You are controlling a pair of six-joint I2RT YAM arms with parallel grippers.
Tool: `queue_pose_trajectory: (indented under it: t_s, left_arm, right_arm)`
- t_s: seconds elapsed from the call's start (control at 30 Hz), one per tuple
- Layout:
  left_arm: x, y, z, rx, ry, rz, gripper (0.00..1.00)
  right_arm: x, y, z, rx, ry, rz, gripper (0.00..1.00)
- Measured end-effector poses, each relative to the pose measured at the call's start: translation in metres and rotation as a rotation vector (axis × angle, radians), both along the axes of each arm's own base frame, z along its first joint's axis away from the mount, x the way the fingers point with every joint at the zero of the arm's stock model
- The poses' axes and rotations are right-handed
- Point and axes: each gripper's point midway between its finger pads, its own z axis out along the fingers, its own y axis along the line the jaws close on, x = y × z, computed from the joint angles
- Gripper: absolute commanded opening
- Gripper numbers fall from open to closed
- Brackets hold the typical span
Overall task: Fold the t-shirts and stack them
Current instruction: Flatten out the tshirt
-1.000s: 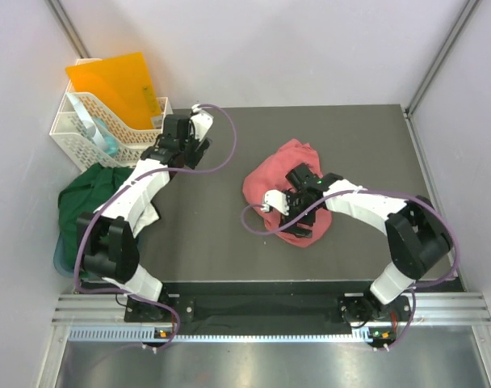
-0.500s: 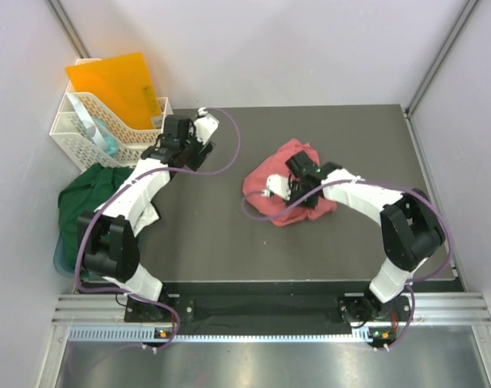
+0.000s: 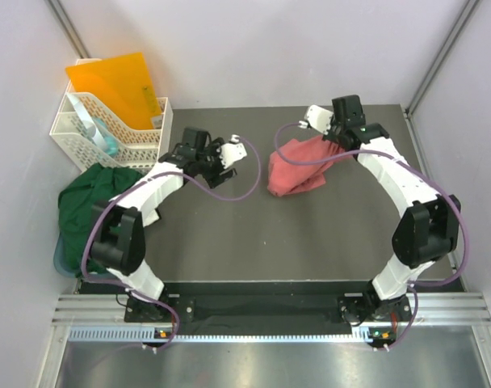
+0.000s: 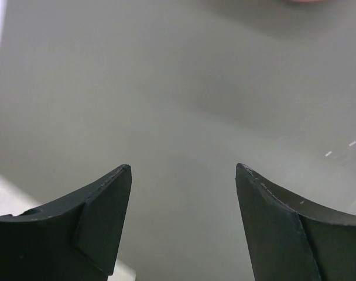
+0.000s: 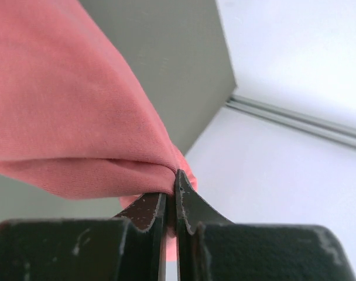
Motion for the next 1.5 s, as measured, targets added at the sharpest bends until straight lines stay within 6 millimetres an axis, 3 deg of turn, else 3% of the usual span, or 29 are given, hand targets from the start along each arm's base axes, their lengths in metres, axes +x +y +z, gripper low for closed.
queue_pose_trajectory:
  t_s: [0.27,0.5,0.77,0.87,1.07,1.1,1.17,1.2,1.33,1.5]
  left_arm:
    - [-0.014,-0.091,-0.043,-0.024,0.082,-0.257,0.72]
    - [-0.027,-0.161,-0.037,-0.091,0.071,-0.423,0.73]
    - [-0.031,-0.194,-0.027,-0.168,0.035,-0.483,0.73]
    - [-0.029,-0.208,-0.036,-0.189,0.03,-0.48,0.72]
    - [-0.019,-0.226,-0.074,-0.163,0.019,-0.431,0.7]
    - [-0.018,-0.227,-0.081,-0.156,0.019,-0.422,0.65]
    - [-0.015,-0.23,-0.091,-0.144,0.016,-0.401,0.38]
    - [-0.013,-0.231,-0.095,-0.139,0.011,-0.389,0.0]
    - [0.002,-0.237,-0.098,-0.125,-0.039,-0.345,0.0]
    - [0.027,-0.236,-0.084,-0.111,-0.152,-0.254,0.0]
  right_arm:
    - [0.028,-0.023,-0.007,-0.076,-0.066,-0.099,0.0]
    - [0.051,-0.048,-0.013,-0.117,-0.121,-0.199,0.0]
    - [0.069,-0.077,0.0,-0.134,-0.188,-0.29,0.0]
    - [0.072,-0.08,0.005,-0.132,-0.208,-0.303,0.0]
    - [0.075,-0.081,0.01,-0.12,-0.228,-0.313,0.0]
    - [0.075,-0.081,0.009,-0.118,-0.227,-0.314,0.0]
    - [0.075,-0.08,0.007,-0.114,-0.224,-0.317,0.0]
    - [0.075,-0.08,0.006,-0.112,-0.222,-0.318,0.0]
    - [0.074,-0.08,0.004,-0.109,-0.212,-0.321,0.0]
    - [0.074,-0.081,0.003,-0.109,-0.21,-0.323,0.0]
